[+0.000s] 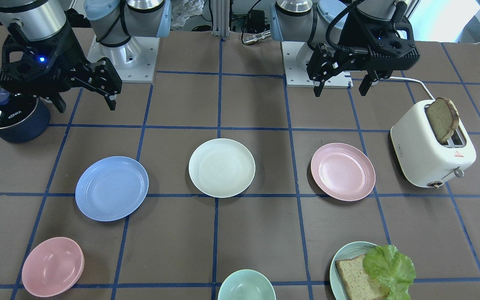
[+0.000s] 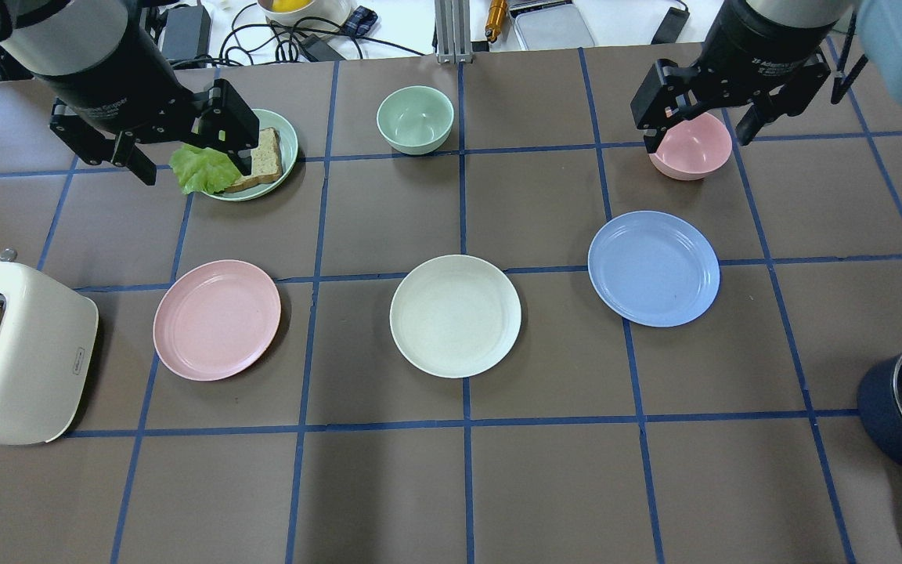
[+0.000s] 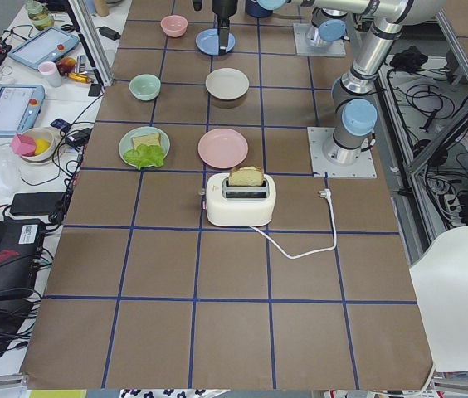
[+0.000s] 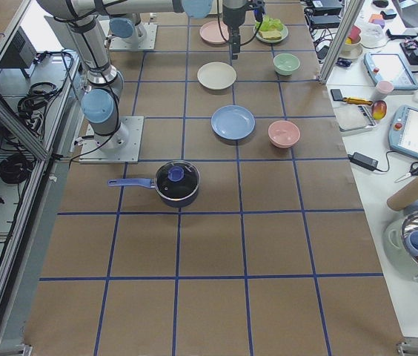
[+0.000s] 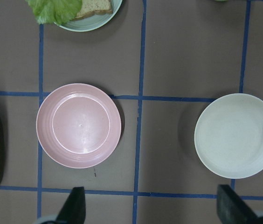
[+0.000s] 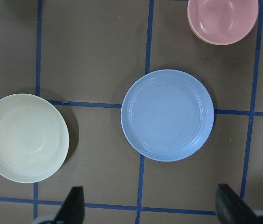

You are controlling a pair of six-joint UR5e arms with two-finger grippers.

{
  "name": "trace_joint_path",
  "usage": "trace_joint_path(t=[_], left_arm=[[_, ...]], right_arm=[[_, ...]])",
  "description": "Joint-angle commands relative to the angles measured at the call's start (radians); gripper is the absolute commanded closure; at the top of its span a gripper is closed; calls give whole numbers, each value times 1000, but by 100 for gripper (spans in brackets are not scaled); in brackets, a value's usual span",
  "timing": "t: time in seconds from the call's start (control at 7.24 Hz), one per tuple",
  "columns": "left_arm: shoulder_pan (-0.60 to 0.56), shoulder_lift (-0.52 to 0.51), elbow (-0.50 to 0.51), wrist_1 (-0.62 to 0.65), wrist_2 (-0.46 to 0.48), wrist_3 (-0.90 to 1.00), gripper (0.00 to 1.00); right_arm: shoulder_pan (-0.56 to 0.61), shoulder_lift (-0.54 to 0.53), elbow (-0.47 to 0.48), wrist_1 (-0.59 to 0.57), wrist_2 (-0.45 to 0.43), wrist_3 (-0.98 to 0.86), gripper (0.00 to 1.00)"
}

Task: Stack three plates with pink and blue

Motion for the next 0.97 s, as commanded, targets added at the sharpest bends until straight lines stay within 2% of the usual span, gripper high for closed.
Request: trace_joint_path(t=[0.0,0.69,0.83], left_arm=[[-1,0,-1,3,11,-1,0],[1,-3,-1,6,8,-13,0],[1,-27,-1,8,9,-7,0]], right_arm=[[0,0,0,0,0,-2,0],[0,2,6,6,-3,-2,0],[-3,3,47,9,-6,-20,0]])
